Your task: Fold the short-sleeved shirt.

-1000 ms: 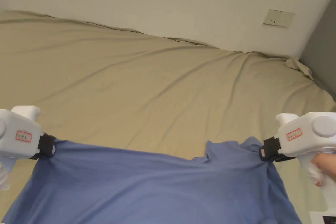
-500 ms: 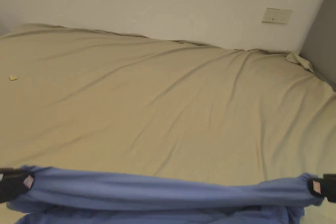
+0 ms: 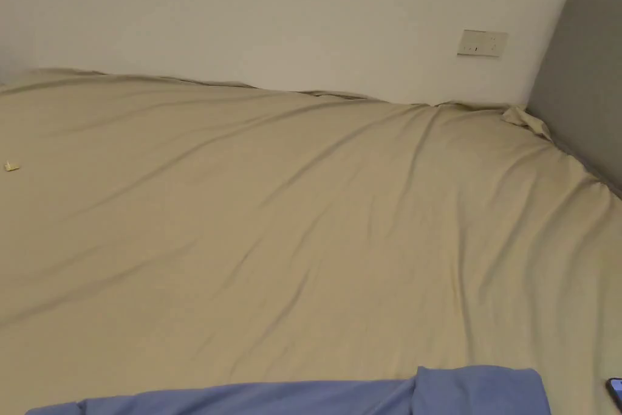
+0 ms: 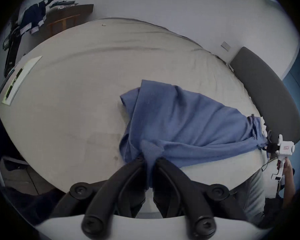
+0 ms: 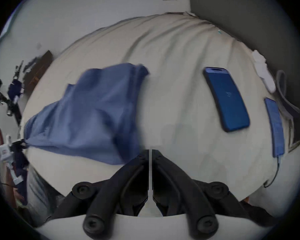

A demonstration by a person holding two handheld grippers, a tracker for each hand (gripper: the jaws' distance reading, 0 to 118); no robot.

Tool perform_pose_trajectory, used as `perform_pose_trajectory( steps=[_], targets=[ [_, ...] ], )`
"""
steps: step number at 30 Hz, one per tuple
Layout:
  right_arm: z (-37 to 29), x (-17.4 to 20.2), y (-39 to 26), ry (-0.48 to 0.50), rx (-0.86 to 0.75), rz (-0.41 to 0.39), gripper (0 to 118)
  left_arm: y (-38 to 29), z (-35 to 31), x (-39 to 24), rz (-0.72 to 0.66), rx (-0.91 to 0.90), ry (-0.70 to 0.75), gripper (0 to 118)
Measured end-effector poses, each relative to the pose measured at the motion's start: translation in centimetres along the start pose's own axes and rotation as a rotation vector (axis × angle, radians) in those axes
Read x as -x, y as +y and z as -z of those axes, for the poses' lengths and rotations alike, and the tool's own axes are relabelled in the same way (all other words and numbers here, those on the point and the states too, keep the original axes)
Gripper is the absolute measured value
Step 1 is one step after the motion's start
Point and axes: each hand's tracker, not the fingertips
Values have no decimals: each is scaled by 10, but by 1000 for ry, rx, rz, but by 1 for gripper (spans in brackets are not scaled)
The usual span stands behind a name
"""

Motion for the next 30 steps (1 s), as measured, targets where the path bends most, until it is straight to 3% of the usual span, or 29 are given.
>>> perform_pose_trajectory(
  steps=[1,2,3,4,5,6,7,8,9,11,12,13,14,15,16,17,20,28,29,30],
  targets=[
    [-3,-3,-2,30,-5,24,5,2,-2,-1,0,-2,-4,5],
    [-10,-7,-3,93,-32,69,5,3,-3,-4,2,-3,-1,15],
    [-17,-10,-5,128,-64,90,5,2,-8,-6,2,-5,2,32],
    [-27,-7,-6,122,-102,92,5,1,-15,-8,-2,-14,2,63],
    [-40,-1,-6,118,-145,80,5,0,-25,-11,-10,-42,3,105],
    [-53,7,-6,122,-187,59,5,0,-34,-15,-19,-53,25,116],
    [-67,16,-8,131,-240,29,6,0,-49,-20,-30,-113,33,116],
    [-84,29,-9,143,-310,-16,15,0,-67,-28,-25,-202,38,116],
    [-99,42,-11,151,-372,-67,30,1,-81,-26,-20,-308,46,116],
    [-117,60,-17,184,-516,-147,79,1,-110,-47,-1,-499,25,115],
    [-122,72,-20,203,-570,-171,80,0,-117,-54,23,-563,8,114],
    [-127,84,-24,222,-635,-205,78,-1,-123,-67,52,-612,10,110],
    [-129,104,-27,220,-693,-235,75,-1,-125,-76,74,-612,37,90],
    [-130,123,-30,201,-718,-251,62,-2,-125,-85,87,-615,74,55],
    [-129,135,-31,208,-729,-270,38,-5,-125,-93,108,-657,102,16],
    [-127,145,-32,221,-724,-283,5,-9,-121,-99,123,-695,114,3],
    [-119,178,-37,199,-750,-315,5,-16,-113,-102,119,-721,148,0],
    [-114,190,-22,266,-724,-314,4,-2,-100,-74,73,-658,159,0],
    [-116,189,-20,259,-724,-315,4,5,-97,-63,50,-634,169,2],
    [-116,188,-18,261,-725,-315,4,10,-92,-50,19,-594,167,19]
  ],
)
